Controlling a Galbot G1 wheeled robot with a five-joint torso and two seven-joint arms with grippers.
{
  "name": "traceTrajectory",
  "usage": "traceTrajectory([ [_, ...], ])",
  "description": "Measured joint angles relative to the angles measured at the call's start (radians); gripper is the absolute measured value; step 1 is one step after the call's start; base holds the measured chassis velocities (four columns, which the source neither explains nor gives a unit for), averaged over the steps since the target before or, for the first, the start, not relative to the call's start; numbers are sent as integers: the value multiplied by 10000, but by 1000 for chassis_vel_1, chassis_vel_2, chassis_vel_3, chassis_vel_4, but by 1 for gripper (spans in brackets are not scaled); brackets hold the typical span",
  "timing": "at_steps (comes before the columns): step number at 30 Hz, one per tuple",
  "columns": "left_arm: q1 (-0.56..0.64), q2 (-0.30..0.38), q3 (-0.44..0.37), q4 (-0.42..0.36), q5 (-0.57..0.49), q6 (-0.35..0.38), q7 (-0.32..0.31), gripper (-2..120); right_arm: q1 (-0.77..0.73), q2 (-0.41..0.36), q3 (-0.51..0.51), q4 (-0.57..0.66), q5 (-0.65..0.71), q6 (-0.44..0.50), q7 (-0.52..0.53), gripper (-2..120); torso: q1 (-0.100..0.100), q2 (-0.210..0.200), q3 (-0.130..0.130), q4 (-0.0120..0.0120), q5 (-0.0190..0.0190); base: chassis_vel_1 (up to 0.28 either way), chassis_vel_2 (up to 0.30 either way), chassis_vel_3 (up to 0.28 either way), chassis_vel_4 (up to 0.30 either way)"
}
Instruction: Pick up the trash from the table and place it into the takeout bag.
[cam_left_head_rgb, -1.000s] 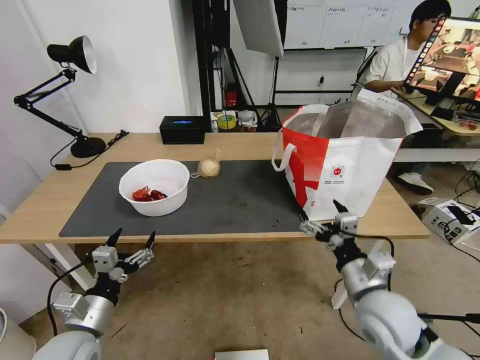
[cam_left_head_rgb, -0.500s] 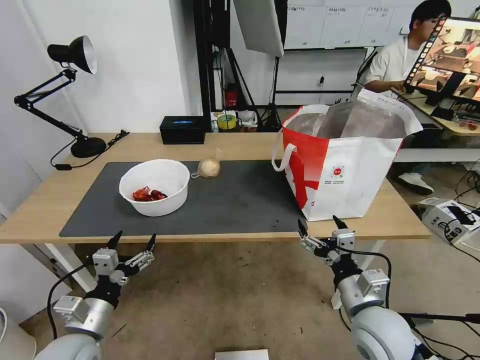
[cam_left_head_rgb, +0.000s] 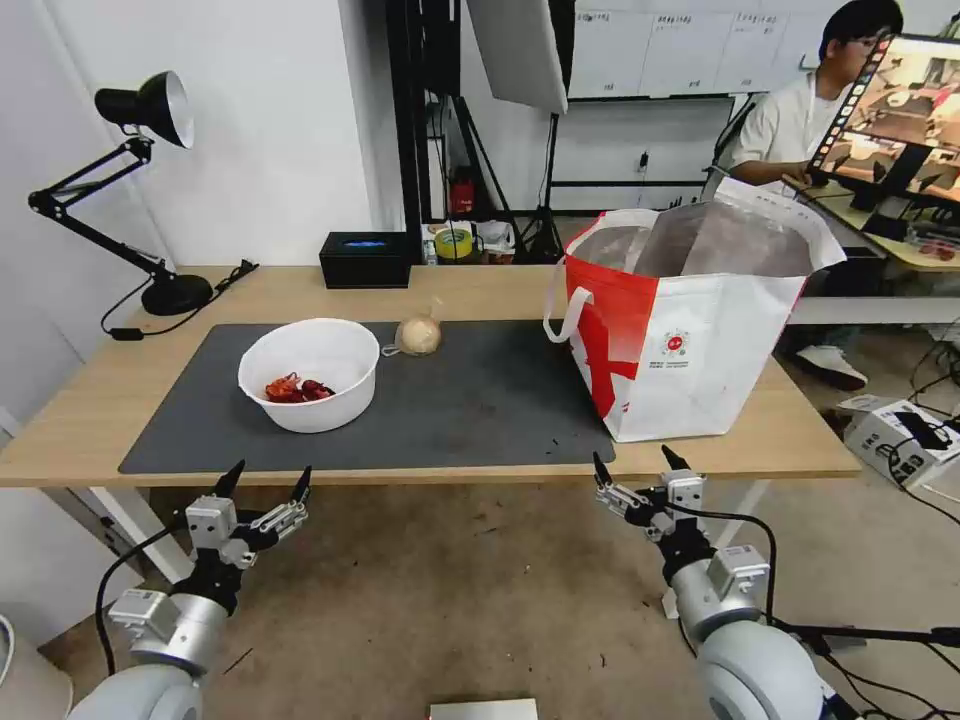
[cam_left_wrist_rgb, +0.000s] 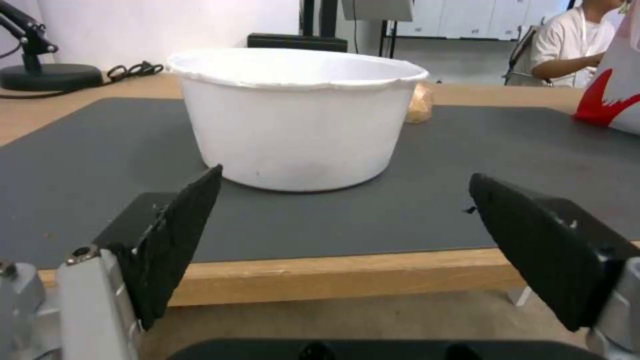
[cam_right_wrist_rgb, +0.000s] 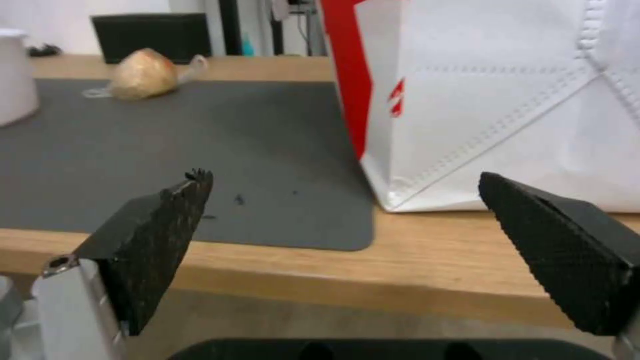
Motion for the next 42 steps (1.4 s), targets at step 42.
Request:
traceTrajectory([
  [42,-636,562,329,643,-235,30,128,100,11019,2957,-6068,-7385,2292,-1007,-871,100,1,-1,1,1,-2,0,0,0,0],
])
